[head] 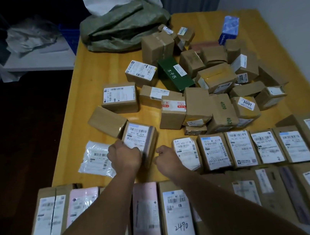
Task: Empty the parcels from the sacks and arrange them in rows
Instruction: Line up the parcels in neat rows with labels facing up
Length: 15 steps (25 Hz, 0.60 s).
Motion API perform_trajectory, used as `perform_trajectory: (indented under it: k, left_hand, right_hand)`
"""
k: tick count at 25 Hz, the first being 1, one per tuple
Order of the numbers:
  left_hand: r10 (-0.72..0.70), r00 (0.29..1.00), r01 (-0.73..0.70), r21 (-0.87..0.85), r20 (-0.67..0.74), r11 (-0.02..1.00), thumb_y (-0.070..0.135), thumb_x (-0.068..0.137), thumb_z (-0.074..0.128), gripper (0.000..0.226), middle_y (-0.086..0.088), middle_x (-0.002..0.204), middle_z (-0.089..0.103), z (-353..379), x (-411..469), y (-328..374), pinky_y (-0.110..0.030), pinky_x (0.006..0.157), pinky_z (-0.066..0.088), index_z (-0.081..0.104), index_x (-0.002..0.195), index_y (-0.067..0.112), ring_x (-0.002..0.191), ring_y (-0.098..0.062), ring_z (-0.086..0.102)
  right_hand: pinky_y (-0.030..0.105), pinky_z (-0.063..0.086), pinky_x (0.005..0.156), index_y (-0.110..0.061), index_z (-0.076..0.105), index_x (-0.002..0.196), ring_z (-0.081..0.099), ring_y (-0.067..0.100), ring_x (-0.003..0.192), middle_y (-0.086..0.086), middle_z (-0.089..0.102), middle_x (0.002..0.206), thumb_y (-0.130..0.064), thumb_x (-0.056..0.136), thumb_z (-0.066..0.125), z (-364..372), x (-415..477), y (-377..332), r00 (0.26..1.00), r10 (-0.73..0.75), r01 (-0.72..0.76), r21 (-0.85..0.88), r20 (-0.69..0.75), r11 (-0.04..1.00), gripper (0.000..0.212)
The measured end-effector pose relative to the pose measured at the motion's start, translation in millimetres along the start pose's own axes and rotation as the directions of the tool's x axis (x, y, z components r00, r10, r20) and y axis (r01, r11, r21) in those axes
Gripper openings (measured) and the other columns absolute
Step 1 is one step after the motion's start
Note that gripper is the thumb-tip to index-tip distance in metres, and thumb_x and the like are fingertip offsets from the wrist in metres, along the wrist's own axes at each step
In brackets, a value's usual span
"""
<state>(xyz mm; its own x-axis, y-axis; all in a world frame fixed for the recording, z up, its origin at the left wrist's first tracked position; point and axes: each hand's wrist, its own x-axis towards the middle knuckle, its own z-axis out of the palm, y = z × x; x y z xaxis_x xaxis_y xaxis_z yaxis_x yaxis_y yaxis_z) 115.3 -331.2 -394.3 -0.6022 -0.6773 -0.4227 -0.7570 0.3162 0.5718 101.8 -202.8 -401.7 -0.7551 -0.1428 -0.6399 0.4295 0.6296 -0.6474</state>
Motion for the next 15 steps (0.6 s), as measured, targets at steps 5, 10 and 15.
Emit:
perform_trajectory:
  k: [5, 10, 15]
  left_hand:
    - [-0.021, 0.974, 0.020, 0.004, 0.227, 1.000, 0.028, 0.056, 0.050, 0.058, -0.018, 0.112, 0.061, -4, 24, -21, -0.047, 0.087, 0.052, 0.053, 0.108, 0.005, 0.103, -0.040, 0.059]
    - [-0.022, 0.956, 0.014, 0.028, 0.292, 1.000, 0.021, 0.076, 0.061, 0.039, -0.016, 0.114, 0.060, -5, 18, -34, -0.039, 0.081, 0.052, 0.056, 0.111, 0.005, 0.102, -0.037, 0.059]
    - [-0.009, 0.921, -0.016, 0.062, 0.390, 0.998, 0.027, 0.072, 0.054, 0.043, -0.018, 0.111, 0.061, -1, 3, -33, -0.036, 0.078, 0.051, 0.059, 0.108, 0.003, 0.099, -0.036, 0.061]
  right_hand:
    - [0.031, 0.055, 0.071, -0.023, 0.061, 0.121, 0.065, 0.016, 0.093, -0.004, 0.070, 0.112, -0.028, 0.094, 0.060, 44, -4, -8, 0.998, -0.015, 0.017, 0.030, -0.058, 0.999, 0.028]
    - [0.025, 0.039, 0.059, -0.009, 0.054, 0.114, 0.058, 0.023, 0.091, 0.004, 0.059, 0.097, -0.009, 0.092, 0.057, 38, -12, -2, 0.987, 0.077, -0.073, 0.027, -0.144, 0.997, 0.022]
    - [0.027, 0.034, 0.056, -0.011, 0.048, 0.096, 0.051, 0.022, 0.082, -0.001, 0.046, 0.080, -0.011, 0.089, 0.055, 24, -23, 11, 0.982, 0.112, -0.118, -0.035, -0.154, 0.992, 0.011]
